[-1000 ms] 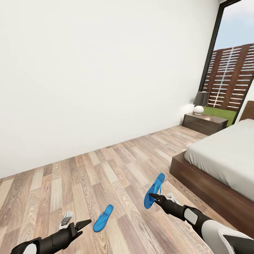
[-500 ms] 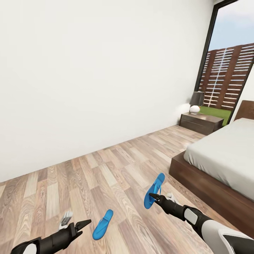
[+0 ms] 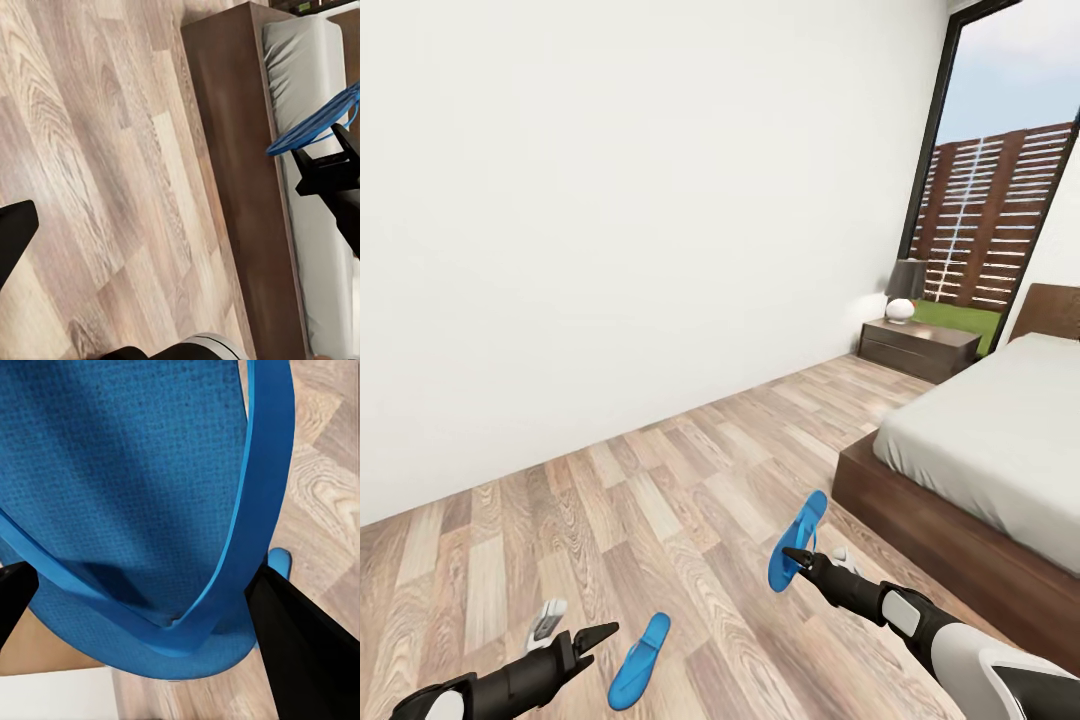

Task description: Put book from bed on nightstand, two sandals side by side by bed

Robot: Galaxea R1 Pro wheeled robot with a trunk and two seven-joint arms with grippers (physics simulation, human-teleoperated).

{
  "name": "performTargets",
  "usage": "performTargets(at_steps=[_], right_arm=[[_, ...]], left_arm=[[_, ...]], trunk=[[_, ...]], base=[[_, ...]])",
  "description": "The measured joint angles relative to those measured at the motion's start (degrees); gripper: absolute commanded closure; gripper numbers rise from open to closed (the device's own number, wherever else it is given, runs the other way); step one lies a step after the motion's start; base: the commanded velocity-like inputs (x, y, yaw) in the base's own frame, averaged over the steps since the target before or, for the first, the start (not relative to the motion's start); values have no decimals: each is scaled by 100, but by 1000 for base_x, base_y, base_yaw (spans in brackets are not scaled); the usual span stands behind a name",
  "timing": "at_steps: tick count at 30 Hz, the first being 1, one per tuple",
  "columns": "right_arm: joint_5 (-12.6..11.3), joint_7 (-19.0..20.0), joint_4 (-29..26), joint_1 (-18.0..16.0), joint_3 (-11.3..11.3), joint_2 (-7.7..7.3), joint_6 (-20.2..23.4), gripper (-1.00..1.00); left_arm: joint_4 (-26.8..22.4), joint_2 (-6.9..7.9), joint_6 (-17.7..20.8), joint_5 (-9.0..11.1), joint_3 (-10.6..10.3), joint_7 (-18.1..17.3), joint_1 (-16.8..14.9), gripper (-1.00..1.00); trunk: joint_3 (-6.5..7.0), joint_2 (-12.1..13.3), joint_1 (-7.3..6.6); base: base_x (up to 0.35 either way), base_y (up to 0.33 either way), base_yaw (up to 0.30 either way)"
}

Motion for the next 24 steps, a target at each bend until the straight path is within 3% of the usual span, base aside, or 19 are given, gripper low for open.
performTargets(at_steps=[24], right_arm=[[0,0,1,1,0,0,0,100]], left_arm=[[0,3,0,14,9,-23,0,-100]], trunk=[[0,0,1]], base=[[63,0,-70]])
